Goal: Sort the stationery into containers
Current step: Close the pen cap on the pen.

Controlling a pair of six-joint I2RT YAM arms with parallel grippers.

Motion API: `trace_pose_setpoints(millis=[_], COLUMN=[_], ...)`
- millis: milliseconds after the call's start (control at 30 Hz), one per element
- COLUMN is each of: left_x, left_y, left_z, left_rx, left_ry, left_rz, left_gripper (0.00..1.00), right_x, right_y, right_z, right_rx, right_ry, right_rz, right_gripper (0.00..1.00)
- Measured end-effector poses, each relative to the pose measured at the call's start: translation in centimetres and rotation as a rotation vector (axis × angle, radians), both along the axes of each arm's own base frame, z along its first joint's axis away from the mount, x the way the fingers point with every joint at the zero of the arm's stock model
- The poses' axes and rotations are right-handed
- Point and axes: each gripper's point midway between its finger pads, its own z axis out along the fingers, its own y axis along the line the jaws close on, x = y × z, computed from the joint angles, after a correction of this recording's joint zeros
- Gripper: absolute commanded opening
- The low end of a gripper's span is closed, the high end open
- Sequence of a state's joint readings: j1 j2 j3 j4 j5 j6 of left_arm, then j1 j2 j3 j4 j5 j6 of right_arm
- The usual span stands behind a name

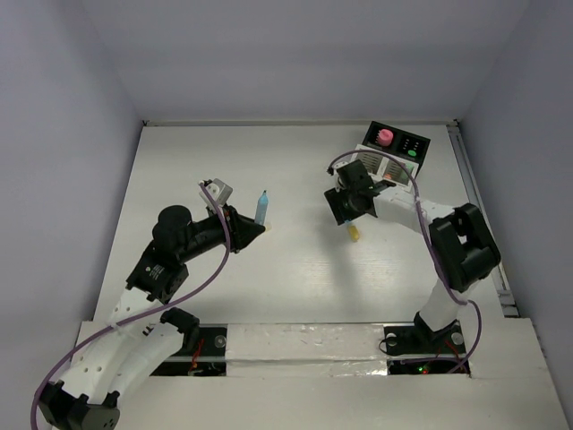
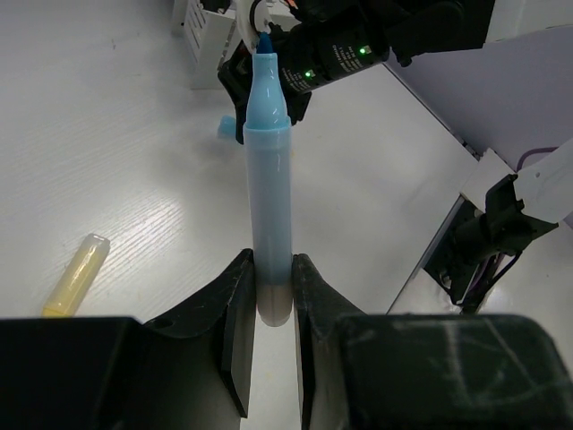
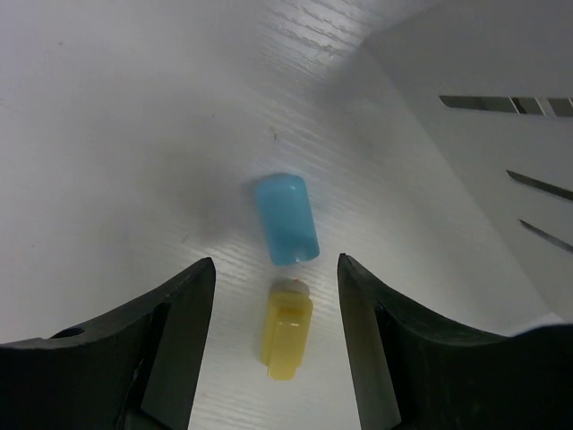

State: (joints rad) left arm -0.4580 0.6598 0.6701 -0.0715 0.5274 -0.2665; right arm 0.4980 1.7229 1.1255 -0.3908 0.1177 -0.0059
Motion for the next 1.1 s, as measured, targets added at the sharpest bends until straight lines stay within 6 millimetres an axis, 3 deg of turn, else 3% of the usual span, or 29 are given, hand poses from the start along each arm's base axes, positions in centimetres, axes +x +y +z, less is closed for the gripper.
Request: trace_pose_setpoints(millis=[367, 467, 633, 700, 800, 1033, 1100], left_x=[0.0, 0.0, 0.0, 0.0, 0.0, 0.1, 0.2], left_y=[0.0, 0.0, 0.0, 0.0, 0.0, 0.0, -0.1], left_z=[0.0, 0.0, 0.0, 0.0, 0.0, -0.1, -0.3], left_rx=[0.0, 0.0, 0.0, 0.0, 0.0, 0.003, 0.006], left_ry=[0.0, 0.0, 0.0, 0.0, 0.0, 0.005, 0.012], left_rz=[0.0, 0.0, 0.0, 0.0, 0.0, 0.0, 0.0], left_gripper=[0.0, 0.0, 0.0, 0.0, 0.0, 0.0, 0.0], right_x=[2.1, 2.7, 2.8, 2.8, 2.7, 2.8, 2.8], right_y=[0.7, 1.0, 1.4, 1.5, 1.6, 2.8, 3.8], right_z=[-2.9, -2.9, -2.9, -2.9, -2.9, -2.6, -1.6], right_rx=[-0.012, 0.0, 0.019, 0.026, 0.032, 0.107, 0.163], right_ry=[0.037, 0.027, 0.027, 0.03, 0.032, 0.038, 0.021], right_rz=[0.027, 0.029, 0.029, 0.03, 0.031, 0.0, -0.01], right_gripper=[0.51, 0.38, 0.29, 0.18, 0.1, 0.0, 0.0])
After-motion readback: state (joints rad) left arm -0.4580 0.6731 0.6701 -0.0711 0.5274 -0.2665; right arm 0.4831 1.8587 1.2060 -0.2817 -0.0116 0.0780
